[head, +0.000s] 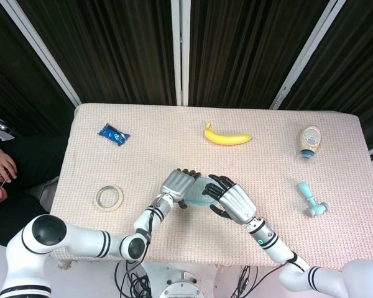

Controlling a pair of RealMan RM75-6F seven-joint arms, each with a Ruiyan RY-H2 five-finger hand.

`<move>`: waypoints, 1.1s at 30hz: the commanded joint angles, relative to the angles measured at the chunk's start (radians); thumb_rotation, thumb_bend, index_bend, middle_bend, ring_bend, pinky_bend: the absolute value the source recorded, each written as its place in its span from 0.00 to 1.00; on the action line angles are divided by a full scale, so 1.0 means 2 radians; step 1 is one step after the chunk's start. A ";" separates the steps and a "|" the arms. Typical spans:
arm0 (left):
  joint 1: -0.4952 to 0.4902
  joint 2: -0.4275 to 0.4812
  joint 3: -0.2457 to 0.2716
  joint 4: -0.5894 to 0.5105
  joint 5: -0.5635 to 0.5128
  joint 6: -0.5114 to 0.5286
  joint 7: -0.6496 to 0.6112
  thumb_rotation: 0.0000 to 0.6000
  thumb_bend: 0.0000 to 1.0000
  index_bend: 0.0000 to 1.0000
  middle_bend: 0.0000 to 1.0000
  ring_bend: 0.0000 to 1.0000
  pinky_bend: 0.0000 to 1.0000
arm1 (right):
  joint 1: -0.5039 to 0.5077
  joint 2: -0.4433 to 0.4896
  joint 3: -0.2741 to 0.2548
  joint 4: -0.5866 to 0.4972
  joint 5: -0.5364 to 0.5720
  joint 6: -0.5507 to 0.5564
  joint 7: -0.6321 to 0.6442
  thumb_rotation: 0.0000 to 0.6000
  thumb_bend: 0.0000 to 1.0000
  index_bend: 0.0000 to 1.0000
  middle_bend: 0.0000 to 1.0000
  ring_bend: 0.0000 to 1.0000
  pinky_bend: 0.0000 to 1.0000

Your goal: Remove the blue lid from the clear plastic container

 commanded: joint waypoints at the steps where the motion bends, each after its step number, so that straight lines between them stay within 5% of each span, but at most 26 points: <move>1: 0.002 0.003 0.000 -0.002 0.006 0.003 0.002 1.00 0.00 0.27 0.32 0.22 0.28 | 0.001 0.000 -0.001 -0.002 0.003 -0.007 0.004 1.00 0.25 0.40 0.36 0.18 0.30; 17: 0.005 0.061 0.014 -0.064 -0.001 -0.031 0.006 1.00 0.00 0.04 0.08 0.00 0.07 | 0.015 -0.020 0.002 0.038 -0.003 -0.004 0.025 1.00 0.39 0.60 0.43 0.23 0.36; 33: 0.053 0.105 0.033 -0.115 0.085 0.023 -0.034 1.00 0.00 0.00 0.00 0.00 0.02 | 0.011 -0.100 0.028 0.166 -0.004 0.092 0.079 1.00 0.35 0.88 0.50 0.29 0.37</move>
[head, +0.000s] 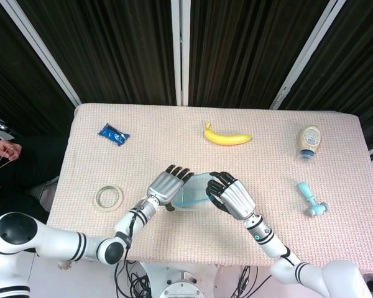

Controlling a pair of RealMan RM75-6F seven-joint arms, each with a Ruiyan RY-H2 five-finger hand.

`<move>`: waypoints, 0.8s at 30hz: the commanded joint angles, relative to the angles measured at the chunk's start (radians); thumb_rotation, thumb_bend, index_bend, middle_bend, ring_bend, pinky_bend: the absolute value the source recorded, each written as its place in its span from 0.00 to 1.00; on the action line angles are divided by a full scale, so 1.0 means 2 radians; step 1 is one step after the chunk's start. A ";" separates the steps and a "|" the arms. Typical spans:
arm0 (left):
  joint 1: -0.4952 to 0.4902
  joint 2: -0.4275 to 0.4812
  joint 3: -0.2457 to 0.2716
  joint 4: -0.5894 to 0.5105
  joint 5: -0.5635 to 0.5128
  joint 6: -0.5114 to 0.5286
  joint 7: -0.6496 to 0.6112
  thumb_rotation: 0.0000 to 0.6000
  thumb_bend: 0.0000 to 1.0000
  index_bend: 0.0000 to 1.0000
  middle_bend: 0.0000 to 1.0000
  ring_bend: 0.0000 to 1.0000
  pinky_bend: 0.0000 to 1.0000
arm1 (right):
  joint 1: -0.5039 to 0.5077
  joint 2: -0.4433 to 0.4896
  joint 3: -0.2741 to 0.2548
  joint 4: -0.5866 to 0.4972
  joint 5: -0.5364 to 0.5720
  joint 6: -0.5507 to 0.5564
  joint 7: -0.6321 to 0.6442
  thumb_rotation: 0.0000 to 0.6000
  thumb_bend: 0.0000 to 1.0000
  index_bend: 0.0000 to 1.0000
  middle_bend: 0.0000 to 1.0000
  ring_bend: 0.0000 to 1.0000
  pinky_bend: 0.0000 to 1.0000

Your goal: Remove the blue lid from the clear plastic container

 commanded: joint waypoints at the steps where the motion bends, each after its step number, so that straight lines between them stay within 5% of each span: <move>1: 0.014 0.014 0.005 -0.011 0.019 0.015 -0.009 1.00 0.00 0.00 0.00 0.00 0.02 | 0.004 -0.020 0.010 0.025 0.003 0.017 0.012 1.00 0.35 0.89 0.50 0.29 0.37; 15: 0.075 0.089 0.010 -0.036 0.071 0.049 -0.058 1.00 0.00 0.00 0.00 0.00 0.01 | 0.033 -0.067 0.072 0.088 0.047 0.059 0.048 1.00 0.36 0.97 0.55 0.32 0.37; 24: 0.159 0.149 0.034 -0.037 0.157 0.116 -0.124 1.00 0.00 0.00 0.00 0.00 0.01 | 0.048 -0.030 0.109 0.142 0.104 -0.003 0.069 1.00 0.36 0.94 0.54 0.32 0.35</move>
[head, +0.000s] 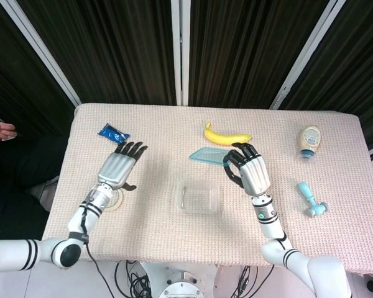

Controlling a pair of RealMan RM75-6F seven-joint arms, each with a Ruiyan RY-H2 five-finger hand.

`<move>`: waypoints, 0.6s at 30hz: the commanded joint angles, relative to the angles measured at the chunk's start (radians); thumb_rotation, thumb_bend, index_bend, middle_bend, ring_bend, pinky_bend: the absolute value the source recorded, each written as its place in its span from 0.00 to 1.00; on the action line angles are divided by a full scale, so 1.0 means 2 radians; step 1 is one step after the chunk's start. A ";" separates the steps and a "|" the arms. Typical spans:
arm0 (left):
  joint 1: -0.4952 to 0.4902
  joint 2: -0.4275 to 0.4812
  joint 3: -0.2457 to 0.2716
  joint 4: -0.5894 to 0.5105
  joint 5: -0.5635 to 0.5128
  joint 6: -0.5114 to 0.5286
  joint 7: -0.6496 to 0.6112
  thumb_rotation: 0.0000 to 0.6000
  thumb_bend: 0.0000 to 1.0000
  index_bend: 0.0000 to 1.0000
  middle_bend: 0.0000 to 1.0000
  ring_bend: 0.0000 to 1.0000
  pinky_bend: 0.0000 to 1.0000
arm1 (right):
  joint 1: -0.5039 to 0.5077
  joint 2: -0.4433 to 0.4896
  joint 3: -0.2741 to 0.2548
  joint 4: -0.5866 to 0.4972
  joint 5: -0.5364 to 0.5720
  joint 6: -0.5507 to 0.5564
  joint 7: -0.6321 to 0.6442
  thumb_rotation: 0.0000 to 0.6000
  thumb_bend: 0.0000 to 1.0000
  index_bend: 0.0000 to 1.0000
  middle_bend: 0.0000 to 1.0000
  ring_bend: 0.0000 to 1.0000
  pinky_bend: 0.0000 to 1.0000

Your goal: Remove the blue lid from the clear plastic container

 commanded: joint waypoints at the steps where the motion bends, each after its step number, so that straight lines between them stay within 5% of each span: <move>1: 0.044 0.021 0.015 0.006 0.043 0.040 -0.039 1.00 0.00 0.00 0.00 0.00 0.01 | 0.005 0.016 0.010 0.025 0.022 -0.037 0.014 1.00 0.36 0.93 0.54 0.32 0.35; 5: 0.093 0.037 0.025 0.015 0.072 0.077 -0.081 1.00 0.00 0.00 0.00 0.00 0.01 | -0.001 0.027 -0.005 0.040 0.028 -0.073 0.007 1.00 0.35 0.79 0.48 0.29 0.28; 10: 0.136 0.053 0.035 0.015 0.093 0.101 -0.103 1.00 0.00 0.00 0.00 0.00 0.01 | -0.028 0.062 -0.034 -0.005 0.025 -0.095 -0.028 1.00 0.34 0.35 0.27 0.08 0.07; 14: 0.168 0.064 0.041 0.010 0.119 0.123 -0.118 1.00 0.00 0.00 0.00 0.00 0.01 | -0.071 0.147 -0.070 -0.134 0.020 -0.108 -0.088 1.00 0.29 0.04 0.10 0.00 0.00; 18: 0.196 0.074 0.047 0.008 0.147 0.149 -0.122 1.00 0.00 0.00 0.00 0.00 0.01 | -0.116 0.273 -0.102 -0.331 0.035 -0.130 -0.142 1.00 0.21 0.00 0.00 0.00 0.00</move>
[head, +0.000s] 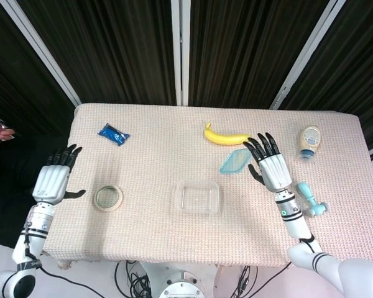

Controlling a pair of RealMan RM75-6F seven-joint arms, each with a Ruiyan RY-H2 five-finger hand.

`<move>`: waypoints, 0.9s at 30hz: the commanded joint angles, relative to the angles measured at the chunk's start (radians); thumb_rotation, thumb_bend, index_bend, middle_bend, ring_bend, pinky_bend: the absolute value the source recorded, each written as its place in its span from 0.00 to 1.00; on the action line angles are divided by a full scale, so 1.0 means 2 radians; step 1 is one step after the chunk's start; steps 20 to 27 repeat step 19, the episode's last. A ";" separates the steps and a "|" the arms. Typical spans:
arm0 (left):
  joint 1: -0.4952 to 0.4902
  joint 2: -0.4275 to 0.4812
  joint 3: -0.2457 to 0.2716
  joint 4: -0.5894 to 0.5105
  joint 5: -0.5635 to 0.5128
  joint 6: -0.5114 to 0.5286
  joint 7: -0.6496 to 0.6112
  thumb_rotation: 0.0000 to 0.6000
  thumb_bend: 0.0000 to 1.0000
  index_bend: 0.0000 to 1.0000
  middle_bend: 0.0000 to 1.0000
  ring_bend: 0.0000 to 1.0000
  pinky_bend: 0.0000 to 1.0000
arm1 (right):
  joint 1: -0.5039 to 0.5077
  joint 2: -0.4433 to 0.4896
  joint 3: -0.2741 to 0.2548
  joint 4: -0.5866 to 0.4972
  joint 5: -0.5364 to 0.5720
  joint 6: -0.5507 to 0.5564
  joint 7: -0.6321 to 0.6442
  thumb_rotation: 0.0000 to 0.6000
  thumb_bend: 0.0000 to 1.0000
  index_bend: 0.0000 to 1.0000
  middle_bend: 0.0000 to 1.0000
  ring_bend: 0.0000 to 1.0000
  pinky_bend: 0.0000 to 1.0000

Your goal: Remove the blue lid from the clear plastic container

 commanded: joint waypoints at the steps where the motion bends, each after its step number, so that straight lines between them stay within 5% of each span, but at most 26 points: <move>1: 0.023 0.014 0.010 0.000 0.031 0.018 -0.008 1.00 0.00 0.01 0.00 0.00 0.01 | -0.072 0.184 -0.055 -0.266 0.016 -0.031 -0.078 1.00 0.21 0.00 0.00 0.00 0.00; 5: 0.053 0.022 0.016 0.022 0.068 0.056 -0.003 1.00 0.00 0.03 0.02 0.00 0.01 | -0.105 0.271 -0.068 -0.361 0.013 -0.005 -0.032 1.00 0.23 0.00 0.06 0.00 0.00; 12: 0.113 0.027 0.016 0.028 0.071 0.102 -0.013 1.00 0.00 0.05 0.04 0.00 0.01 | -0.160 0.353 -0.085 -0.415 0.020 0.035 0.031 1.00 0.24 0.03 0.12 0.00 0.05; 19: 0.162 0.016 0.024 0.032 0.078 0.116 -0.027 1.00 0.00 0.05 0.04 0.00 0.01 | -0.206 0.356 -0.096 -0.418 0.012 0.075 0.020 1.00 0.24 0.03 0.10 0.00 0.05; 27: 0.162 0.016 0.024 0.032 0.078 0.116 -0.027 1.00 0.00 0.05 0.04 0.00 0.01 | -0.206 0.356 -0.096 -0.418 0.012 0.075 0.020 1.00 0.24 0.03 0.10 0.00 0.05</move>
